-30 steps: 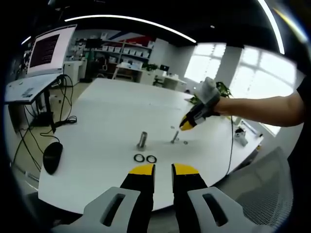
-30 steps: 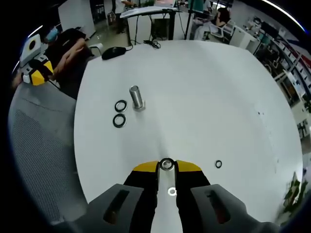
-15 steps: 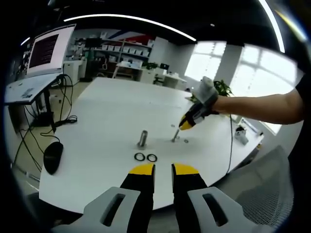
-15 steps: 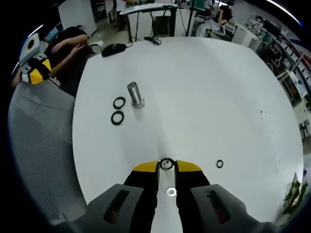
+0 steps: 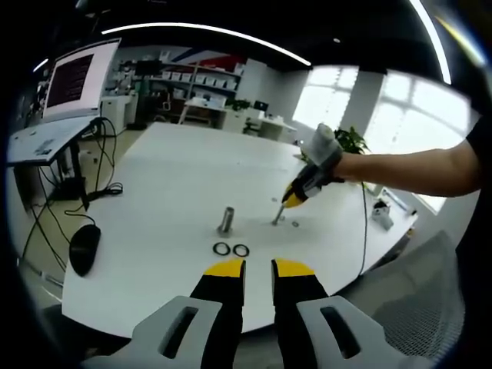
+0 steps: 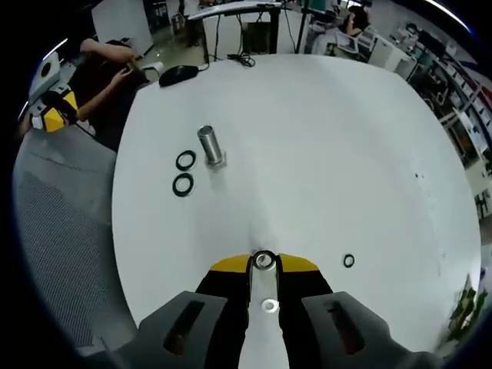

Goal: Place the washer onto the threaded stud by aligning its center hole with the stud, sliding it down to the base, and recovering from edge contact or off-axis alignment until the washer reaches the visible bottom stop.

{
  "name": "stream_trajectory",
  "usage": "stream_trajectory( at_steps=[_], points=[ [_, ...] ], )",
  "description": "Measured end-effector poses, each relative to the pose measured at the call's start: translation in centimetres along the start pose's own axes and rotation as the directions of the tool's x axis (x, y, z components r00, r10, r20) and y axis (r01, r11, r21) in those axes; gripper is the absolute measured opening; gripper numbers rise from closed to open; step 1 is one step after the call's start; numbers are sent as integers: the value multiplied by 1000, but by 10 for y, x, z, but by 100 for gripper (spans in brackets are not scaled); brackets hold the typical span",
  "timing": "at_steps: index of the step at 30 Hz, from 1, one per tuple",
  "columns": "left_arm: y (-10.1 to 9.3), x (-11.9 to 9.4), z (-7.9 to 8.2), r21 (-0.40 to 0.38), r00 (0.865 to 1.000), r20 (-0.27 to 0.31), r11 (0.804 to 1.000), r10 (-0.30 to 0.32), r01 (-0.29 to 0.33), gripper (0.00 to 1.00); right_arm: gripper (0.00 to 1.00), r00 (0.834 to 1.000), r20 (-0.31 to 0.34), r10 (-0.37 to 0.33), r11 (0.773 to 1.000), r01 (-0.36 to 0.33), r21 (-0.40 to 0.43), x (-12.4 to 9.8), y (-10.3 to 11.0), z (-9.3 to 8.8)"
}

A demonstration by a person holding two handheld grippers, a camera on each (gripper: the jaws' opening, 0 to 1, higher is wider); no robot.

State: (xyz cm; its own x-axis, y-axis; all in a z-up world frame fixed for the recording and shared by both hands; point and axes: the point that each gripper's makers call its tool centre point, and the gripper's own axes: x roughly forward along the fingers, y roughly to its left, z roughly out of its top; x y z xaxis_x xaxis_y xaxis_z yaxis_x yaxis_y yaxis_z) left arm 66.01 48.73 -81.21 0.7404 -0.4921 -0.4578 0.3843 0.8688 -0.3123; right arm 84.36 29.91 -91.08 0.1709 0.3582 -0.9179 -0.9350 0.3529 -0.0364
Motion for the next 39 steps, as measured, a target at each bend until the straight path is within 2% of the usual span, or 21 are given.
stream_trajectory(
  at_steps=[21, 27, 34, 39],
  points=[
    [1, 0, 1, -3, 1000, 4, 1000, 1, -1, 11, 14, 1000, -10, 22, 1000, -22, -2, 1, 4, 0],
    [1, 0, 1, -2, 1000, 1, 1000, 0, 0, 11, 14, 1000, -14, 24, 1000, -24, 1, 8, 5, -2],
    [1, 0, 1, -4, 1000, 4, 1000, 2, -2, 11, 14, 1000, -9, 23, 1000, -23, -4, 7, 4, 3],
    [1, 1, 1, -5, 1000, 4, 1000, 2, -2, 11, 14, 997, -71, -8, 996, 1, -92, 7, 4, -5]
  ],
)
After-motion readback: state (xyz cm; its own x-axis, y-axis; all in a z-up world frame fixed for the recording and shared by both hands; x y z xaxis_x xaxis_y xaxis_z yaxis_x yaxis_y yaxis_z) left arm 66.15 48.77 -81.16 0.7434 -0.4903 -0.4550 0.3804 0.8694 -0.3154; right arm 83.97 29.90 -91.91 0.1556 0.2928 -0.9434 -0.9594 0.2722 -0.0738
